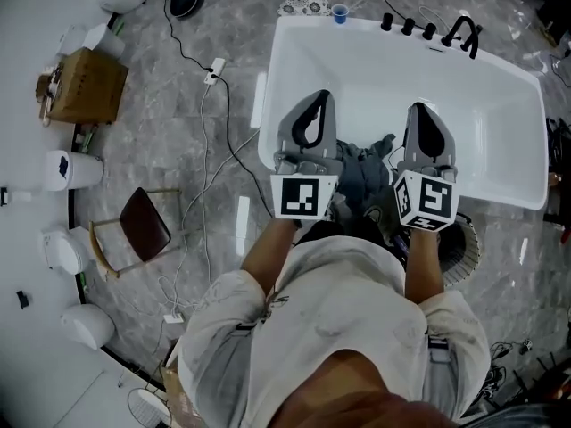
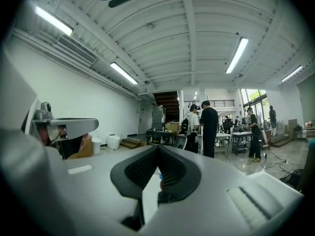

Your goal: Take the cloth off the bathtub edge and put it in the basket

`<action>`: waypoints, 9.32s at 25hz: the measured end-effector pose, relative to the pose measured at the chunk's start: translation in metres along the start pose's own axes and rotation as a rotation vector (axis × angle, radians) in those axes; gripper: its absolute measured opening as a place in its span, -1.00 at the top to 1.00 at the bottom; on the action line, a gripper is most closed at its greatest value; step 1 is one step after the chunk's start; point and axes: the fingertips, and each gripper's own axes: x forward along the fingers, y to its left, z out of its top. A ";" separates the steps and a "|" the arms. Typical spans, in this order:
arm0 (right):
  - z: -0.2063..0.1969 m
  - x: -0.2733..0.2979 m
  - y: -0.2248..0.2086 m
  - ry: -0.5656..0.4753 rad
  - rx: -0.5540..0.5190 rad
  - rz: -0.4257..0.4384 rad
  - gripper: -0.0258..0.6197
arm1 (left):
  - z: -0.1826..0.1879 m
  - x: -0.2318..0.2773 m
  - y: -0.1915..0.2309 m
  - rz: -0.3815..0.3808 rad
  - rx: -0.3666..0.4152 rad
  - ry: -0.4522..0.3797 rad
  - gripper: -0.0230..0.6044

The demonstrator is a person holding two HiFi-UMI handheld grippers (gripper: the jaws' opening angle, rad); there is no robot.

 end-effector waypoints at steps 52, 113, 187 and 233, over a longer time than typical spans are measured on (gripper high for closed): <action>-0.559 -0.054 0.075 1.161 0.164 0.013 -0.90 | -0.227 -0.086 0.000 -0.019 -0.074 0.329 0.92; -0.045 0.006 0.009 -0.034 0.080 0.057 0.68 | -0.062 0.006 0.000 0.075 -0.024 0.019 0.92; -0.053 -0.467 -0.294 -0.003 0.006 -1.269 0.73 | 0.000 0.017 -0.523 -1.073 -0.241 -0.044 0.92; -0.505 -0.505 -0.266 0.826 1.012 -1.199 0.73 | -0.036 -0.031 -0.559 -1.193 -0.165 0.026 0.92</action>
